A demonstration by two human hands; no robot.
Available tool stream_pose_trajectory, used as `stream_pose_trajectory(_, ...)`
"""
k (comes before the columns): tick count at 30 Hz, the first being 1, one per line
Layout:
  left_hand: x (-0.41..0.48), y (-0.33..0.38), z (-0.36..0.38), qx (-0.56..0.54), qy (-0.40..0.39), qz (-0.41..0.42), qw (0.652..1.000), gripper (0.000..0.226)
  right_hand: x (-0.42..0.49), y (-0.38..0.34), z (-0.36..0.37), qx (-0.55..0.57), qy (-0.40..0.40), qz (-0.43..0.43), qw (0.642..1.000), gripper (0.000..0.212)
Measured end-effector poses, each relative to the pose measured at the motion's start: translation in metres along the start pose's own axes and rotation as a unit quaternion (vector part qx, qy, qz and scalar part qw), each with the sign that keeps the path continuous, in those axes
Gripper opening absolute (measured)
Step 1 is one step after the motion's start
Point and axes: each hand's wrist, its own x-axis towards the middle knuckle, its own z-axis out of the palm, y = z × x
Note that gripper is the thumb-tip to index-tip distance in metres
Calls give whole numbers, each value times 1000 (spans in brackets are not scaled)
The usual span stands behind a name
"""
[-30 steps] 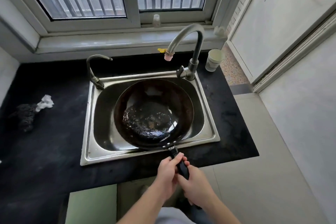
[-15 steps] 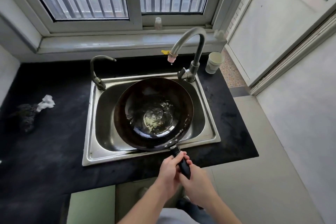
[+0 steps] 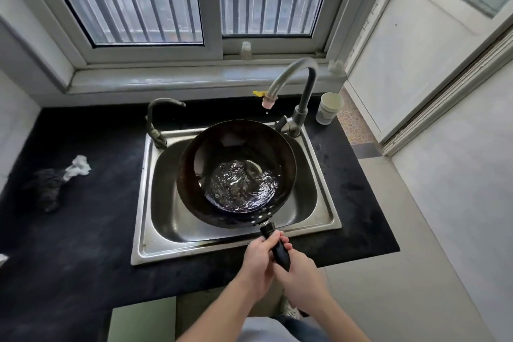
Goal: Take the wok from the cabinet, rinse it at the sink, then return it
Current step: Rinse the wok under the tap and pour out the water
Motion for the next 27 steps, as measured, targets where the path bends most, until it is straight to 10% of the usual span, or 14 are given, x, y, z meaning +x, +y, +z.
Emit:
stream_pose_trajectory(17, -8, -2, -17, 54, 90, 27, 994, 11, 2, 10, 25, 139, -75, 76, 985, 35)
stream_pose_trajectory(27, -12, 7, -7, 79, 135, 74, 985, 16, 14, -1, 13, 167, -131, 44, 976, 11)
